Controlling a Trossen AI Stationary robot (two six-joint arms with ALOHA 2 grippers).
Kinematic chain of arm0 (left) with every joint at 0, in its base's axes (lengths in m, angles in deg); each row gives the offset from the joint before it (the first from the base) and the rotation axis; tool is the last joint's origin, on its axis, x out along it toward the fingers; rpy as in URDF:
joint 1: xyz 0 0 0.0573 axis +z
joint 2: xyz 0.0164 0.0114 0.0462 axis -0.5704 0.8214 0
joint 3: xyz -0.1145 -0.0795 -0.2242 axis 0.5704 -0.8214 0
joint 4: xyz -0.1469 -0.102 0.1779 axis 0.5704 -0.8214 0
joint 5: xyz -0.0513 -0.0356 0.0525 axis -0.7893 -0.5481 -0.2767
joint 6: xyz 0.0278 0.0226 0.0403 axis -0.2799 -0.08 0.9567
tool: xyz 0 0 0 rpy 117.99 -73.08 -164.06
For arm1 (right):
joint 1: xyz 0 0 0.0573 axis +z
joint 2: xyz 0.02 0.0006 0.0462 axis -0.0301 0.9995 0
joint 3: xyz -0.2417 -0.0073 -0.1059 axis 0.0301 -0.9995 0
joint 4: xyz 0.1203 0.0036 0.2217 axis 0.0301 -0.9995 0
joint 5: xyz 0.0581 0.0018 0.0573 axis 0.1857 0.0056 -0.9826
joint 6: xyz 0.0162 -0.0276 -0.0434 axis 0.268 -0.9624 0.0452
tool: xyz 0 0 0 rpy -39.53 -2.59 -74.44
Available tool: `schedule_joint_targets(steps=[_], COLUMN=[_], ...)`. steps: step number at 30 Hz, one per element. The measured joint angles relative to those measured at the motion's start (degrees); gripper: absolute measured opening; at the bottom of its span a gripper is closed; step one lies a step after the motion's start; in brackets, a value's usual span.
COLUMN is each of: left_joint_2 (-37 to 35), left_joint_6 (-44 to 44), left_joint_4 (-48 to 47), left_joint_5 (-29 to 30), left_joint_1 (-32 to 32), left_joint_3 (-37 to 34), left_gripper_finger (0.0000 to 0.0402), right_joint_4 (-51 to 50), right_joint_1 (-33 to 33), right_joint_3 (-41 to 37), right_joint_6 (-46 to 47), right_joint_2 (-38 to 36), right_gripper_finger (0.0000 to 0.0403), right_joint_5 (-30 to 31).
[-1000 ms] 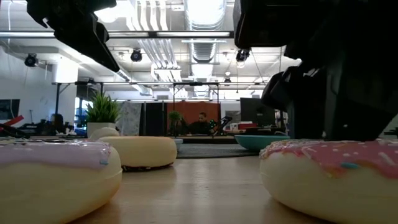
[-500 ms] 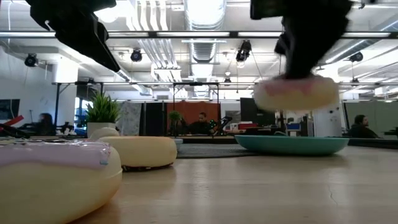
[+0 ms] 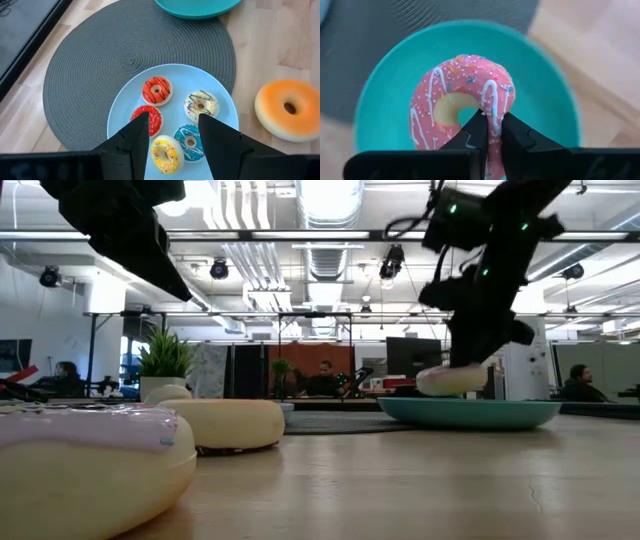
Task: Pick & Place donuts
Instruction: Put the big pink donut on the green plate, then put the big orange donut on the green plate
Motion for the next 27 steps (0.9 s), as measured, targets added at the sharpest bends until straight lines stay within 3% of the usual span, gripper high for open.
schedule_joint_targets(steps=[5, 10, 16, 24, 27], left_joint_2=[0.0, 0.0, 0.0, 0.0, 0.0], left_joint_6=[0.1, 0.0, -0.4, -0.4, -0.4], left_joint_4=[0.1, 0.0, -0.1, -0.4, -0.5], left_joint_5=[0.0, 0.1, 0.1, 1.5, 1.6], left_joint_1=[0.0, 0.0, 0.0, 0.0, 0.0], left_joint_3=[-0.1, -0.2, -0.2, -0.2, -0.2], left_gripper_finger=[0.0145, 0.0145, 0.0145, 0.0145, 0.0145], right_joint_4=[3.5, 0.1, -10.1, -12.5, -11.6], right_joint_1=[-3.7, -4.2, -3.2, -3.0, -1.1], right_joint_3=[-0.3, 3.3, 10.0, 13.6, 14.0], right_joint_6=[-2.7, -8.0, -15.7, -21.4, -22.8], right_joint_2=[3.8, 7.4, 9.1, 9.3, 8.1], right_gripper_finger=[0.0057, 0.0115, 0.0172, 0.0194, 0.0193], right_joint_5=[-1.7, -1.8, 6.4, 9.4, 13.4])
